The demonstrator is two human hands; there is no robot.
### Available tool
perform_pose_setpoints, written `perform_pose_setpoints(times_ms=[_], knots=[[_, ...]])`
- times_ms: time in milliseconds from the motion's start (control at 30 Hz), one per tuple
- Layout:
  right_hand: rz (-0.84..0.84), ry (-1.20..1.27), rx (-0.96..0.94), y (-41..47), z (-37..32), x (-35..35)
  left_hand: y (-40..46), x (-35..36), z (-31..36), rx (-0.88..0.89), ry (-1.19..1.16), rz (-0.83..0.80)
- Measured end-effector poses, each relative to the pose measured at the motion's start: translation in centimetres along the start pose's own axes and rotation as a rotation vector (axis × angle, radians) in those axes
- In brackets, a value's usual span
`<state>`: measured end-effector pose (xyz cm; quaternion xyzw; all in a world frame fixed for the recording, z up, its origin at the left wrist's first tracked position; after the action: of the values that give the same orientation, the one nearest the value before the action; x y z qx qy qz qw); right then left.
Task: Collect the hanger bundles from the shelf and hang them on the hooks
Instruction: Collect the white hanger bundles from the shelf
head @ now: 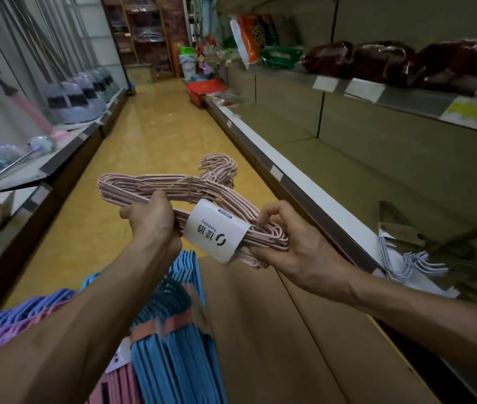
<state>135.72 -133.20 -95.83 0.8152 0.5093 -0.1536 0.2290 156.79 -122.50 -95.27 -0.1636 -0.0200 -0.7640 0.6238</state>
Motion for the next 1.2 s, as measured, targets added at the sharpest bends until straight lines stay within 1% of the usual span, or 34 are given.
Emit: perform_pose_setpoints(times_ms=[133,200,267,367,433,533,600,767,900,967,1033,1100,1200], knots=[[-0.126,0.116,0.059,0.3,-0.8,1.2,0.0,-1.1,1.0,0.038,-0.032,0.028],[-0.111,0.186,0.127,0.7,-0.8,1.5,-0.2,-1.4,1.5,0.052,-0.041,0.028],[-0.059,0.292,0.208,1.0,-0.6,1.4,-0.5,-1.4,2.1,0.059,-0.042,0.011],[-0.004,0.506,0.344,1.4,-0.2,1.1,-1.4,-1.2,2.8,0.066,-0.05,-0.077],[0.001,0.609,0.428,1.8,-0.2,1.2,-2.0,-1.0,2.9,0.054,-0.053,-0.143],[-0.056,0.705,0.465,2.8,-0.9,2.1,-3.0,-0.4,2.6,0.026,-0.055,-0.232],[-0.06,0.756,0.482,3.3,-1.6,2.5,-4.0,0.2,2.4,0.04,-0.043,-0.292],[0.001,0.734,0.53,3.3,-1.5,2.7,-5.4,1.1,2.3,0.098,0.05,-0.403],[0.073,0.819,0.54,3.0,-0.3,2.5,-5.8,1.8,2.1,0.098,0.159,-0.489],[0.119,0.823,0.53,3.0,0.3,2.3,-5.4,2.0,1.8,0.08,0.236,-0.508],[0.159,0.763,0.532,2.7,1.3,1.8,-4.5,1.8,1.7,0.075,0.325,-0.487],[0.187,0.647,0.559,2.3,2.4,1.2,-3.8,1.5,2.1,0.151,0.48,-0.443],[0.213,0.42,0.612,1.4,3.8,0.5,-4.6,1.7,3.3,0.43,0.813,-0.444]])
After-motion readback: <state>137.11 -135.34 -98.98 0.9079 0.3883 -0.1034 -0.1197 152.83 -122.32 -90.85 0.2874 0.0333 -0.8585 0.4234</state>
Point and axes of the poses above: each hand's wrist, its own y-axis towards the middle knuckle, its own x-axis out of the palm, z = x × y, the point moved 6 cm from there along y, towards the middle knuckle, and after that the axes turned 3 degrees about -z, right-handed, at the moved point
